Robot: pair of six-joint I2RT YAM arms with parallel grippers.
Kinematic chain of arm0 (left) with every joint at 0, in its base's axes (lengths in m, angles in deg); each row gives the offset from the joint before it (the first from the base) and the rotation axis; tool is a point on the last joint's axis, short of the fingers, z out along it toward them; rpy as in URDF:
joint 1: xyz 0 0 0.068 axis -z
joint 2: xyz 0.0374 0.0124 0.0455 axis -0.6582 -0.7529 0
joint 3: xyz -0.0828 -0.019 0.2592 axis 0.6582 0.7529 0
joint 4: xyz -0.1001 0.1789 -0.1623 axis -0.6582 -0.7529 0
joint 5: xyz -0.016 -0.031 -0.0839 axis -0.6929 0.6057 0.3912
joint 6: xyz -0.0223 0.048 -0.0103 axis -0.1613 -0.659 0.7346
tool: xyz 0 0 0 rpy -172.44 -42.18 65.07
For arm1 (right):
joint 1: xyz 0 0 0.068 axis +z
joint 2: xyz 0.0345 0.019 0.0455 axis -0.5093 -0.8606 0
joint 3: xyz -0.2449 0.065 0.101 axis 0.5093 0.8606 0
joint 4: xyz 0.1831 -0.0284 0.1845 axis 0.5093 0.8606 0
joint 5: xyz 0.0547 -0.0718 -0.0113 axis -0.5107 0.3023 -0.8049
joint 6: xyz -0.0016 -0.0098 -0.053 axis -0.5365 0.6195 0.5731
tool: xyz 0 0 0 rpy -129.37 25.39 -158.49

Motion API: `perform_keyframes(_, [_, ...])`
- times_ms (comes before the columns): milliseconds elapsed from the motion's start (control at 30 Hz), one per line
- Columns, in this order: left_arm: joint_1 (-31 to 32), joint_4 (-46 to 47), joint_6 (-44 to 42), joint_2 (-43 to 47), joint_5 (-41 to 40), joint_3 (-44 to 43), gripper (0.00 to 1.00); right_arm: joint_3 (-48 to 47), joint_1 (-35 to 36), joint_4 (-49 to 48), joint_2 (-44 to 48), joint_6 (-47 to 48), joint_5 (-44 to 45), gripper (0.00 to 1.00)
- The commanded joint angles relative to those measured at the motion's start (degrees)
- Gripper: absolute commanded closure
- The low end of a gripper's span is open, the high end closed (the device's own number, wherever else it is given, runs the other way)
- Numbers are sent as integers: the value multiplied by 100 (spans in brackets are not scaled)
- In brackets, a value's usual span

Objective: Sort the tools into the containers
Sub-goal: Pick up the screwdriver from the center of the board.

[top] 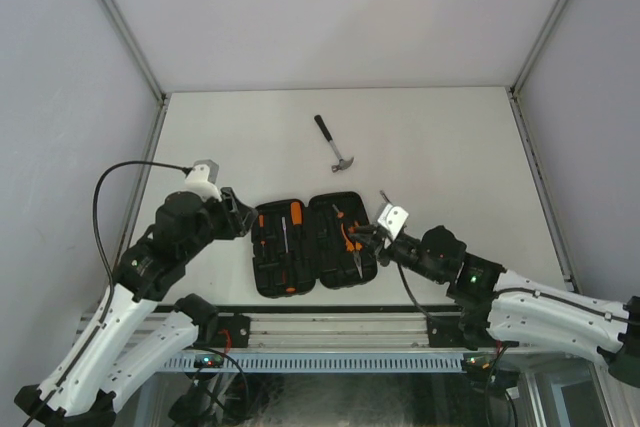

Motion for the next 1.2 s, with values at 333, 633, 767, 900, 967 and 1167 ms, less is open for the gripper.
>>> perform_keyframes(333, [527,662,134,-199,522,-71,55,-191,1254,-368,-1084,4010,457,100])
perform_keyframes(633, [1584,1007,126,-475,413,8,55,-501,1291,395,-1382,5659,950,100])
perform_keyframes(767, [1793,1243,93,-559,623,94,55,-638,1292,535,-1550,6224,1221,100])
perform_keyframes(900, [1962,1398,65,-788,832,146,55,-759,1301,514,-1665,6731,1348,100])
perform_keyframes(967, [2068,1423,69,-916,832,156,55,-800,1301,497,-1685,6944,1350,100])
perform_keyframes(1167, [2316,1753,118,-1239,1048,293,55,-931,1301,530,-1681,7326,1321,100])
